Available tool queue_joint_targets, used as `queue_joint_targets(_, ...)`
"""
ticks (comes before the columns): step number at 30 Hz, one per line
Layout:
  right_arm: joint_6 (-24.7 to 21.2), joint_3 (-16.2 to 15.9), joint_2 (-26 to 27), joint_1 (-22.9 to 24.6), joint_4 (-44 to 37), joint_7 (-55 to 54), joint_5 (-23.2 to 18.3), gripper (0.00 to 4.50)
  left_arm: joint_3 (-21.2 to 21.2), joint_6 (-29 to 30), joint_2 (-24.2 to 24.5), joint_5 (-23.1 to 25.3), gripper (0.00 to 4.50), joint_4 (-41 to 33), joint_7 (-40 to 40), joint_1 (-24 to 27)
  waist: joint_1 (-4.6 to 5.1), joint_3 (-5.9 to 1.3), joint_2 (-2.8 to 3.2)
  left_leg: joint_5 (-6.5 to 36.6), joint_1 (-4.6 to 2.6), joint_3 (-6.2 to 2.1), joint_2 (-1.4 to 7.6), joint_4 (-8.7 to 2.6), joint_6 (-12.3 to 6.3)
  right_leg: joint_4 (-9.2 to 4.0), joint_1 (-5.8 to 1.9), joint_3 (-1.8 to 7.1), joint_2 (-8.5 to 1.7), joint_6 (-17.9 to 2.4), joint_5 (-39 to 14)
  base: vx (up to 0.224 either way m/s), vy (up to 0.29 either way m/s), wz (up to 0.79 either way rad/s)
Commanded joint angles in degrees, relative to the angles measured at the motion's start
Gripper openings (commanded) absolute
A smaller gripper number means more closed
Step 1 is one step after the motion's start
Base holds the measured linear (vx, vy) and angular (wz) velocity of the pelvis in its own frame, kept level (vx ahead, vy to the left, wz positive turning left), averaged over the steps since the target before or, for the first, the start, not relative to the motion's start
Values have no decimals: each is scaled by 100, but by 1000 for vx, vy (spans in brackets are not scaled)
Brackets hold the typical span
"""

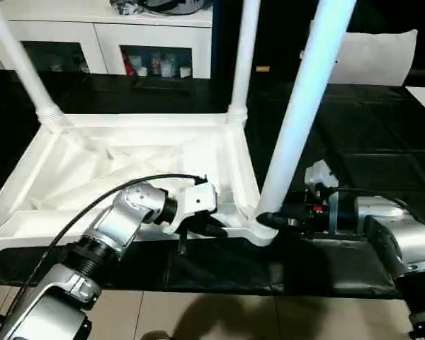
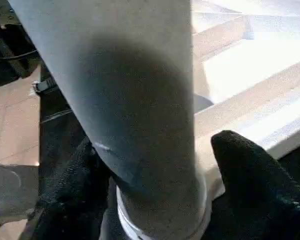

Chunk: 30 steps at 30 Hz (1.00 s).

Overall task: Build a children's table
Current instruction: Rotate leg to tighten

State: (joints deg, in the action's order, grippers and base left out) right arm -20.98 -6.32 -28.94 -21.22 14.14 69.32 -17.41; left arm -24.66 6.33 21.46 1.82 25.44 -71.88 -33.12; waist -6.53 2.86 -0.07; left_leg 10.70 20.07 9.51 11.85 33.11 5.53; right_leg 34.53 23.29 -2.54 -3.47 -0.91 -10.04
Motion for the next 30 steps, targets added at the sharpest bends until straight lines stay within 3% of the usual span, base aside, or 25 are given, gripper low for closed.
queue_joint_targets(1,-61,-5,-9,10,-45,66,-41,285,-231,-83,-16,40,0,-105,-285,-2,23,-361,-35,955,3,33,105,-337,-266,-394,-325,201,-359,-1142,-1196,0,0,0)
queue_joint_targets(8,-206,-61,-49,69,-122,184,-162,225,-212,-51,-4,4,0,-110,-310,9,8,-371,-28,886,10,36,97,-325,-277,-383,-336,195,-358,-1173,-1068,0,0,0)
queue_joint_targets(16,-548,3,280,264,-508,-181,-397,211,-67,176,-216,-138,0,-157,-60,86,4,-367,-52,829,19,34,97,-331,-278,-382,-339,203,-362,-1102,-1144,0,0,0)
queue_joint_targets(18,-590,-24,427,270,-560,-504,-292,209,-32,348,-302,-141,0,-160,99,80,21,-350,-51,882,18,31,88,-345,-238,-410,-328,193,-361,-1042,-1354,0,0,0)
queue_joint_targets(20,-673,-2,752,164,-411,-1346,40,209,96,705,-541,-81,0,-100,637,35,63,-307,-48,1169,-5,32,73,-364,-107,-481,-286,193,-365,-851,-2108,0,0,0)
queue_joint_targets(21,-714,27,874,105,-320,-1657,151,209,155,809,-636,-68,0,-64,840,17,63,-307,-48,1169,-5,32,73,-364,-107,-481,-286,193,-365,-851,-2108,0,0,0)
queue_joint_targets(23,-932,226,1340,-132,29,-2825,464,207,346,1085,-1012,52,0,132,1669,-79,173,-278,-35,1488,-15,-10,29,-368,58,-571,-243,158,-364,-533,-3053,0,0,0)
queue_joint_targets(24,-919,289,1481,-201,127,-3215,596,206,420,1158,-1141,96,0,212,1986,-116,200,-278,-44,1523,-11,-12,25,-362,66,-593,-240,158,-369,-461,-3169,0,0,0)
queue_joint_targets(26,-851,359,1671,-291,252,-3693,757,204,514,1276,-1315,111,0,327,2334,-172,280,-295,-37,1582,-10,-31,15,-359,83,-611,-226,147,-363,-380,-3186,0,0,0)
queue_joint_targets(28,-1031,426,1868,-347,313,-4131,860,204,590,1344,-1484,178,0,438,2669,-219,329,-310,-40,1500,26,-40,22,-377,25,-586,-254,158,-347,-441,-2852,0,0,0)
queue_joint_targets(30,-1091,504,2092,-363,345,-4481,877,204,645,1458,-1651,221,0,448,2887,-234,339,-315,-43,1447,17,-14,14,-364,-57,-581,-243,177,-330,-499,-2610,0,0,0)
